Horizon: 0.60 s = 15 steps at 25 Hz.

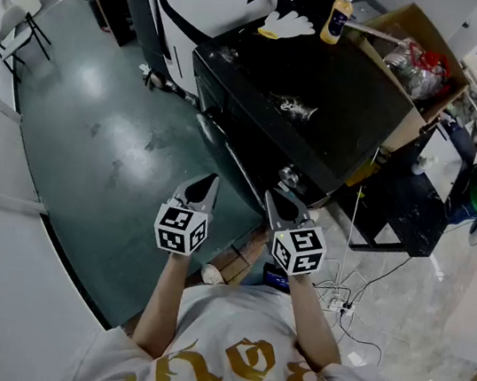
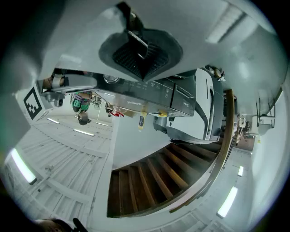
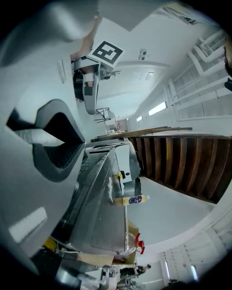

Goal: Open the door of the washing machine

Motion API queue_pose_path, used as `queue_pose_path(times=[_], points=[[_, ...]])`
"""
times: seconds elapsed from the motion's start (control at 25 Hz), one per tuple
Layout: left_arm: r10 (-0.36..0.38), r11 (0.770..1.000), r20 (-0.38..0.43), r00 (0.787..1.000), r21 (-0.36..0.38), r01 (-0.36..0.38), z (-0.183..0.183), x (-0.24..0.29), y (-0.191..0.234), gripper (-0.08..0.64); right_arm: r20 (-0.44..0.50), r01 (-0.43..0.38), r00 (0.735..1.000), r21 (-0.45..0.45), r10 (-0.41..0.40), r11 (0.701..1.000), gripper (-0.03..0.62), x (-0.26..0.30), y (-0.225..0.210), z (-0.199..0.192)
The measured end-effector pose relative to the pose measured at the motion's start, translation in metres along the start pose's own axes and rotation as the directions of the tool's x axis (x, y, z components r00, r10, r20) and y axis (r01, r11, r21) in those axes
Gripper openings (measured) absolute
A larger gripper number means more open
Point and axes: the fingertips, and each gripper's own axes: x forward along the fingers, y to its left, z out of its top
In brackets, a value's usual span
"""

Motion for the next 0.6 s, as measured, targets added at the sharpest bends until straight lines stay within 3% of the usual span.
queue_pose_path(times=[0.44, 0.6], points=[[0.017, 1.000, -0.024, 1.000, -0.003, -0.017, -0.006, 0.008, 0.002, 0.000, 0.003, 0.013, 1.000, 0.025, -0.013, 1.000, 0.021, -0.004, -0.010, -0.006], [0.007, 1.000, -0.024, 1.000, -0.028, -0.008, -0.009, 0.012, 0.001, 0.052, -0.016, 0.022, 1.000, 0.038, -0.021, 0.999, 0.029, -0.003, -0.014, -0.014]])
